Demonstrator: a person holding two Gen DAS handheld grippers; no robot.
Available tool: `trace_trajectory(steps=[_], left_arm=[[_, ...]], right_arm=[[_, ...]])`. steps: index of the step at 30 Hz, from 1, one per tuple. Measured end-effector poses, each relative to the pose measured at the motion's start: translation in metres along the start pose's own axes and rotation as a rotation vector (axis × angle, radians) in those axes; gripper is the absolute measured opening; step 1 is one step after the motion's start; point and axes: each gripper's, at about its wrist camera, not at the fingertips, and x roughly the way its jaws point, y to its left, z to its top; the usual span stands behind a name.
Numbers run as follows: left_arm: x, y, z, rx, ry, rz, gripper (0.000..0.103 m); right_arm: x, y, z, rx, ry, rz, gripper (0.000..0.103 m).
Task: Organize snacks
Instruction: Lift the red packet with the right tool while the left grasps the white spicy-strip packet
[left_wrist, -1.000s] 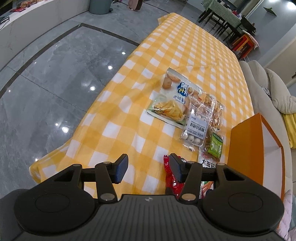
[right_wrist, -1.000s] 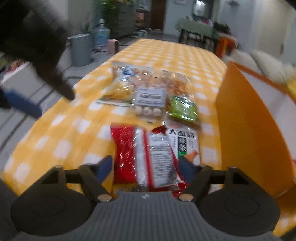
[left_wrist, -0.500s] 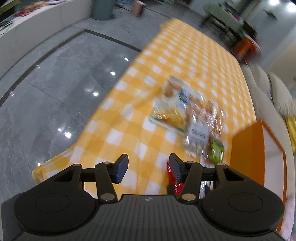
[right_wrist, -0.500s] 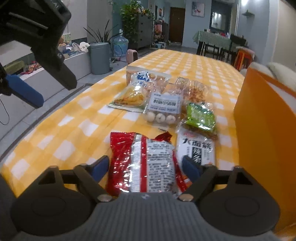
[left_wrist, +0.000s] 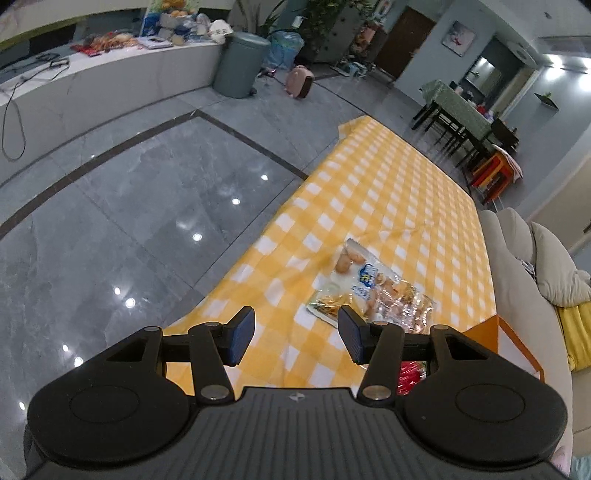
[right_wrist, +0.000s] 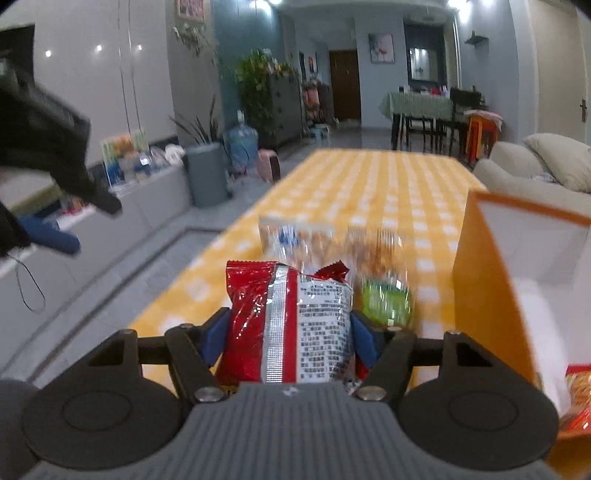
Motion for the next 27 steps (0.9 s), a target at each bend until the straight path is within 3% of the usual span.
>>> trace_trajectory(steps=[8, 12, 16, 18, 22, 25, 26, 27], left_arm=[[0.021, -0.040, -0.025, 0.097, 0.101, -0.099, 0.061], [0.047, -0.085, -0.055, 0.322, 0.169, -0.062, 0.062], [0.081, -0.106, -0.083, 0.371, 0.299, -0.104, 0.062], [0.097, -0.118, -0.098, 0.421, 0.325, -0.125, 0.062], [0.122, -0.143, -0.121, 0.562, 0.322, -0.061, 0.062], [0.140, -0.150, -0.130, 0.574, 0.360, -0.048, 0.064], [0.145, -0.150, -0.133, 0.565, 0.364, -0.035, 0.070], [0.149, -0.151, -0.135, 0.560, 0.353, -0.013, 0.071]], right_arm=[[-0.066, -0.038, 0.043, 0.000, -0.124, 0.017, 0.067], [-0.092, -0.081, 0.053, 0.036, -0.159, -0.038, 0.067], [-0.090, -0.118, 0.053, 0.119, -0.117, -0.076, 0.067], [-0.085, -0.130, 0.050, 0.144, -0.098, -0.082, 0.067], [-0.075, -0.146, 0.047, 0.197, -0.056, -0.091, 0.067], [-0.070, -0.154, 0.047, 0.231, -0.034, -0.081, 0.067], [-0.068, -0.156, 0.047, 0.229, -0.031, -0.085, 0.067], [-0.066, -0.157, 0.047, 0.226, -0.027, -0.092, 0.067]])
